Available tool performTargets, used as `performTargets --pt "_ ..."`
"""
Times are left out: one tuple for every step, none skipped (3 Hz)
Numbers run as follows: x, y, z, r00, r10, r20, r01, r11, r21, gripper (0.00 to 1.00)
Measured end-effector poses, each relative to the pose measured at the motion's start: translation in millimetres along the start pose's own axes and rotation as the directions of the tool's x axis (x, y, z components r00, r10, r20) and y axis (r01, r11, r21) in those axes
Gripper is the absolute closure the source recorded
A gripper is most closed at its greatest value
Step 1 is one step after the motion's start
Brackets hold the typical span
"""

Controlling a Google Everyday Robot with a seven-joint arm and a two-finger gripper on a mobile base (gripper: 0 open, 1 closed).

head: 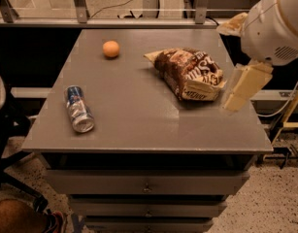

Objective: Move brown chip bag near redbull can

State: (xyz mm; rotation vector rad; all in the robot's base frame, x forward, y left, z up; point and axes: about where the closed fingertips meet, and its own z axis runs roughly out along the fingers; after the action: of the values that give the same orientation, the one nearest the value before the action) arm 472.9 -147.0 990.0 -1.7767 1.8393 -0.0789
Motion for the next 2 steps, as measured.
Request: performTargets --pt "13.2 2.8 41.2 1.000 -0.004 0.012 0.005 0.9968 -0.080 0.00" --pt "21.2 12.6 77.4 1.000 -0.005 0.024 0.008 0.9890 -0.148 0.00"
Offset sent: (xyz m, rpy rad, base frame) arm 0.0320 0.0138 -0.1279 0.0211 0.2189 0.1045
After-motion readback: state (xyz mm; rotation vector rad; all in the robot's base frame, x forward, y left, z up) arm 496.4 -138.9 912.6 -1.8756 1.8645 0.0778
